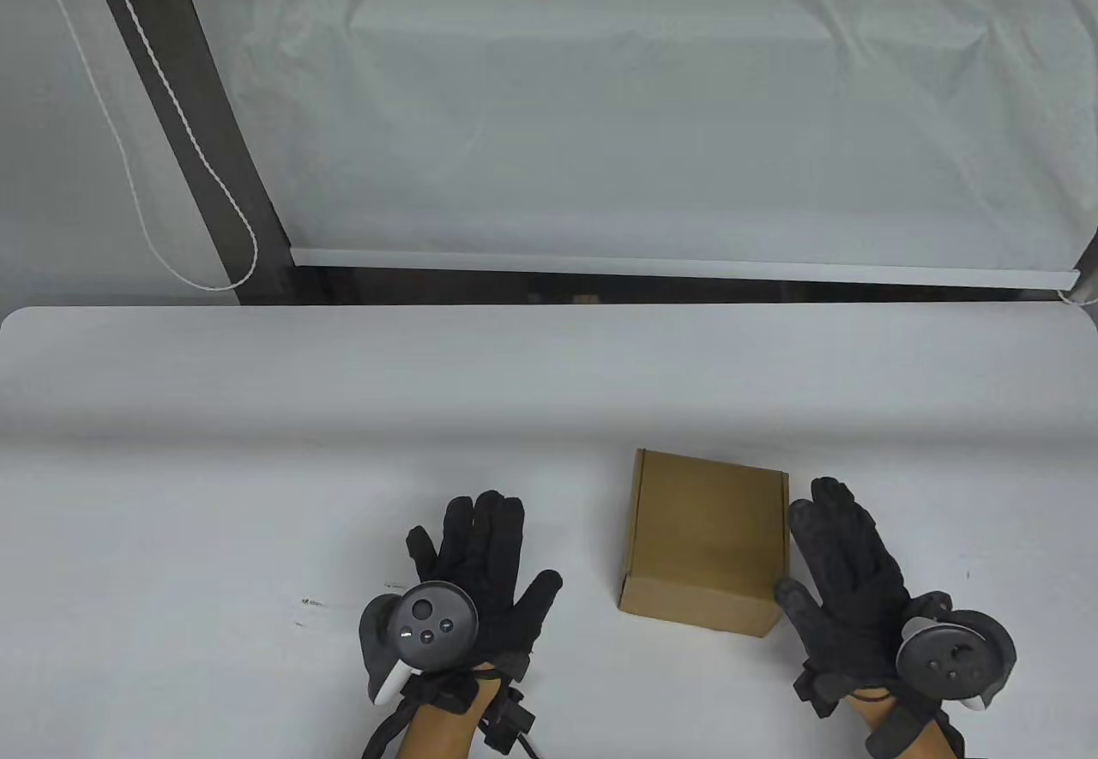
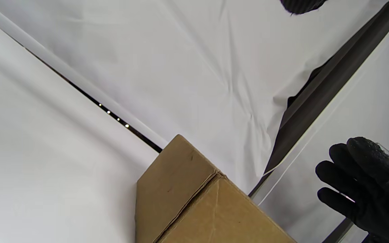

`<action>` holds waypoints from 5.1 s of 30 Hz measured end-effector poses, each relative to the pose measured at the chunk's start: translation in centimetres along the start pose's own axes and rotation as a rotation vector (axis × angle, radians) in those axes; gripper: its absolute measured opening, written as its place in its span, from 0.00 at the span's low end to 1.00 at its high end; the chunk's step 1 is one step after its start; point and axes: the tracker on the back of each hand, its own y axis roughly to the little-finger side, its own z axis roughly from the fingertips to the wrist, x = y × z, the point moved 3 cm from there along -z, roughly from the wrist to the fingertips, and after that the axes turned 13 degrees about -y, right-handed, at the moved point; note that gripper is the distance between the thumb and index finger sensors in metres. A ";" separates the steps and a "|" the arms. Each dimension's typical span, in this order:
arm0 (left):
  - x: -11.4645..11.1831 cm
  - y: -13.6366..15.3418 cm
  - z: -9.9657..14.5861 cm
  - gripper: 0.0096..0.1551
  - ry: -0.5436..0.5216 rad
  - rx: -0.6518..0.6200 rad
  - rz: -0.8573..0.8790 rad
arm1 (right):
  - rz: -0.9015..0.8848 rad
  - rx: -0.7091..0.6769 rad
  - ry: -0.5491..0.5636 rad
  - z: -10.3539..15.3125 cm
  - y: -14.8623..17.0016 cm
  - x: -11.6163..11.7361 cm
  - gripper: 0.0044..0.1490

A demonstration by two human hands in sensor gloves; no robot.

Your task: Fully disassemble mailer box

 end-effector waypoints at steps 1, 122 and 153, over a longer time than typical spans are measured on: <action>-0.1 0.1 0.0 0.49 0.007 0.005 -0.008 | -0.001 0.017 -0.010 0.0 0.1 0.2 0.45; -3.8 -4.7 0.5 0.58 0.361 -0.203 0.303 | -0.509 0.078 -0.167 -0.9 -2.4 2.6 0.47; -3.1 -3.8 0.3 0.52 0.215 -0.052 0.474 | -0.757 0.009 -0.362 -0.9 -1.3 4.4 0.65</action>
